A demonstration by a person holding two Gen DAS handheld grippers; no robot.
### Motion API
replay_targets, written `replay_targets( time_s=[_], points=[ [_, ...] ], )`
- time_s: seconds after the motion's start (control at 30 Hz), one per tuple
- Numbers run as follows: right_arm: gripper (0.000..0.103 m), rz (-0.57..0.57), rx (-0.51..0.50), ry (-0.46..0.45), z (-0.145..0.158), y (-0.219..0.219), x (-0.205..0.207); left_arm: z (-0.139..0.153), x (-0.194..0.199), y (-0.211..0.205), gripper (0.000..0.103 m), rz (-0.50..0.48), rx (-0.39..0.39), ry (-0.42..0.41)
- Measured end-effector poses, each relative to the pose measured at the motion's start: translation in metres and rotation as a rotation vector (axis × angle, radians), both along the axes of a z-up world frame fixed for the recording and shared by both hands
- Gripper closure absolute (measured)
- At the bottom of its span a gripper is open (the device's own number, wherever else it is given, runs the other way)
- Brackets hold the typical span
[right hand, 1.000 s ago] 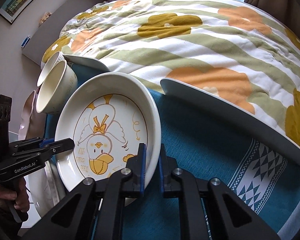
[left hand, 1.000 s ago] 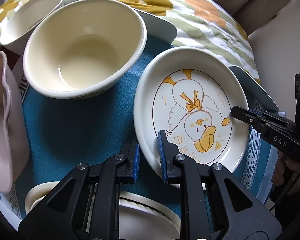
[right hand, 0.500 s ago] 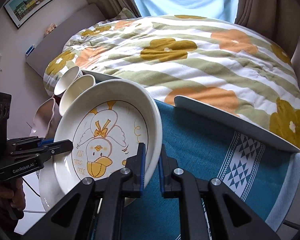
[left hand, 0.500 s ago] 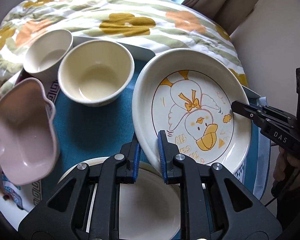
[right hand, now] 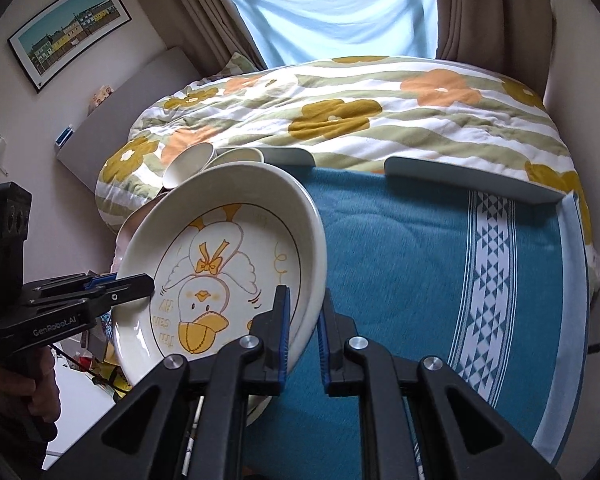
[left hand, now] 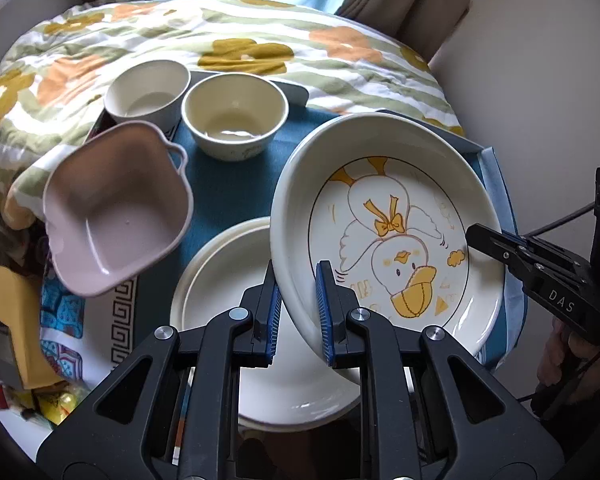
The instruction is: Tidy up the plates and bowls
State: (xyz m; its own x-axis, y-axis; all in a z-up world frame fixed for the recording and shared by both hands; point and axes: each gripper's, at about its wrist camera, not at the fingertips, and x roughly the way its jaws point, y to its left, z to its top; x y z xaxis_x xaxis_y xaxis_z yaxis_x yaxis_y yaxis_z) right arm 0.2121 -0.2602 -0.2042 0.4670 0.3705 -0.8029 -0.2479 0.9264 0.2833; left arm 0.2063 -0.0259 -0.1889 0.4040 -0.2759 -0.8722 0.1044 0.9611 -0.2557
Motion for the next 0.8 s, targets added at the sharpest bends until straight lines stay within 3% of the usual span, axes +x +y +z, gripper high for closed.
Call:
replay_targets(
  time_s=[0.33, 0.5, 0.8],
  points=[
    [0.091, -0.14, 0.0, 0.065, -0.032, 0.023, -0.057, -0.029, -0.037, 0.019, 0.088, -0.092, 0.023, 0.052],
    [0.091, -0.178, -0.045, 0.095, -0.049, 0.035, -0.064, -0.044, -0.033, 0.022, 0.088, -0.133, 0.046, 0.067],
    [0.091, -0.191, -0.059, 0.1, -0.063, 0.044, -0.061, -0.077, -0.023, 0.03, 0.088, -0.114, 0.012, 0.124]
  ],
)
